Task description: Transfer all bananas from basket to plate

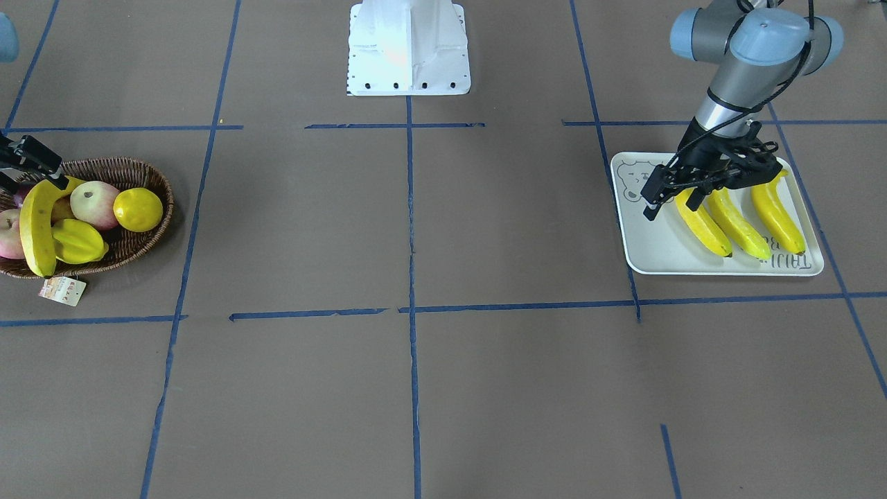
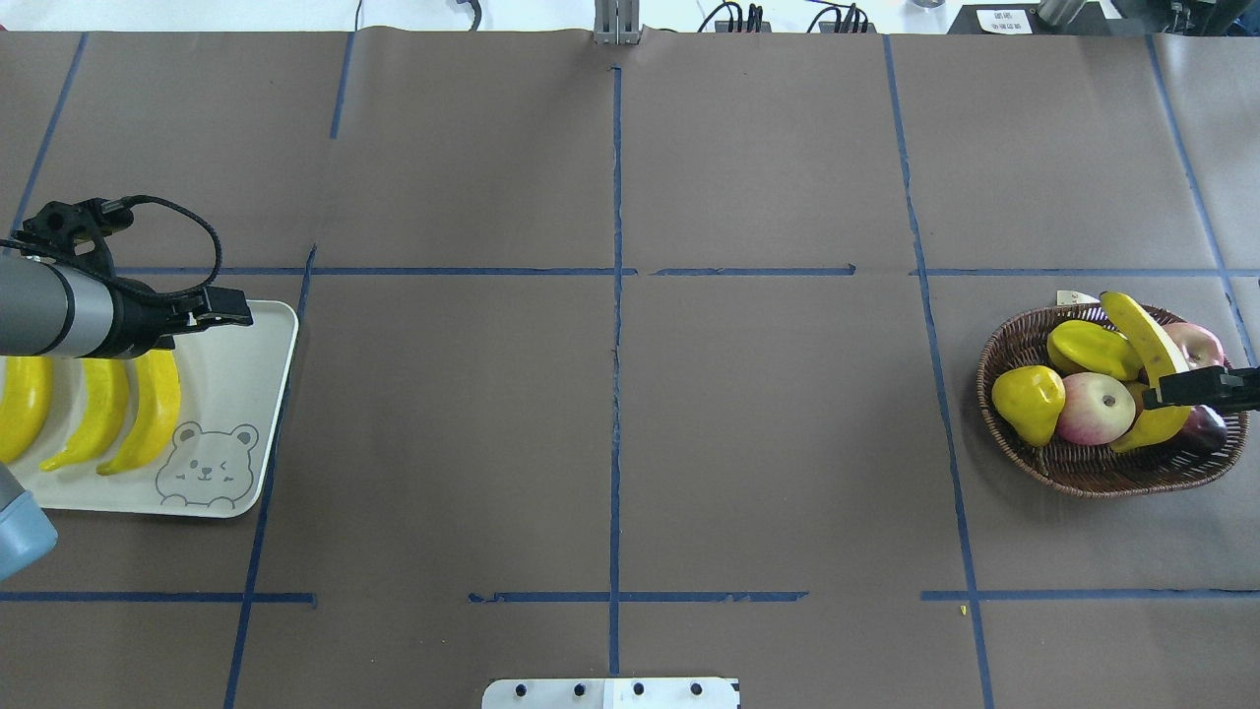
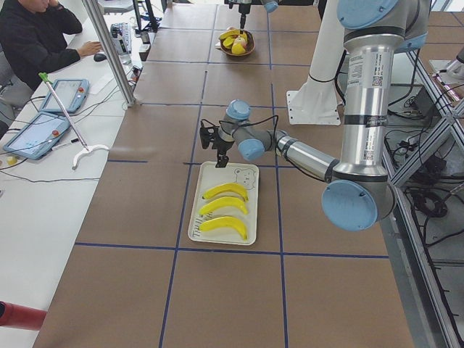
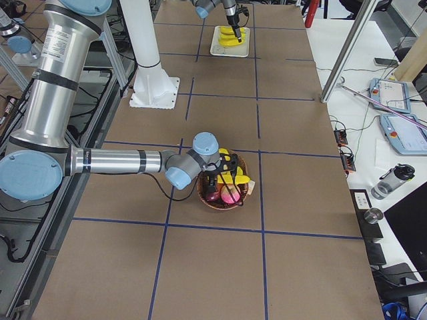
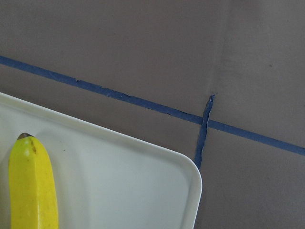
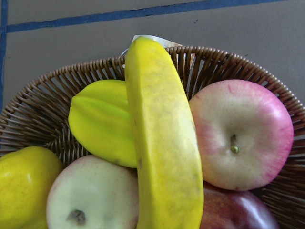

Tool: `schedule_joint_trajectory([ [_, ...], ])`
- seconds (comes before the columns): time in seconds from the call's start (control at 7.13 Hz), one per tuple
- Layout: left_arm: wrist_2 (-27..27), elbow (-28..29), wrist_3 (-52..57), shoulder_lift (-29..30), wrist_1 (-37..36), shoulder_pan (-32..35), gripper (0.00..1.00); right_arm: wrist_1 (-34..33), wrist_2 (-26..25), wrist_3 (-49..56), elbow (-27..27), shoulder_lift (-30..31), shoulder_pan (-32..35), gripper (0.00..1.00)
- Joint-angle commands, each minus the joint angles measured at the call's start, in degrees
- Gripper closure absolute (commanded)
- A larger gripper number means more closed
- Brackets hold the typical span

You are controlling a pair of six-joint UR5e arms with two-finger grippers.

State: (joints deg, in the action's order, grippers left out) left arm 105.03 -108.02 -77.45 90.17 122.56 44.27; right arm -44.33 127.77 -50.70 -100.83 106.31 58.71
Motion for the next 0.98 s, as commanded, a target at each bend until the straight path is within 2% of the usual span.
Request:
schedule_joint_trajectory([
  [0.0,0.00,0.00,-0.41,0.00,-0.04,-0.06,0.00,-0.06,-0.07,-0.10,0.72,-0.66,0.00,0.13],
  [0.14,0.00,0.00,-0.42,0.00,-0.04,-0.06,0.00,0.38,0.19,-0.01,0.72,-0.58,0.17,0.59],
  [0.28,0.00,0.00,-0.42,0.00,0.05,-0.06,0.00,0.73,0.28,0.34,0.64,-0.40,0.35,0.86],
  [0.42,0.00,0.00,-0.42,0.00,-0.04,-0.06,0.00,0.73,2.20,0.69,0.55,-0.40,1.92,0.97],
  [0.56,0.00,0.00,-0.42,0.00,-0.04,-0.06,0.00,0.82,4.57,0.87,-0.67,0.30,6.02,1.00],
  [0.84,0.00,0.00,-0.42,0.00,-0.04,-0.06,0.00,0.47,13.24,0.96,-4.09,0.48,14.45,1.00],
])
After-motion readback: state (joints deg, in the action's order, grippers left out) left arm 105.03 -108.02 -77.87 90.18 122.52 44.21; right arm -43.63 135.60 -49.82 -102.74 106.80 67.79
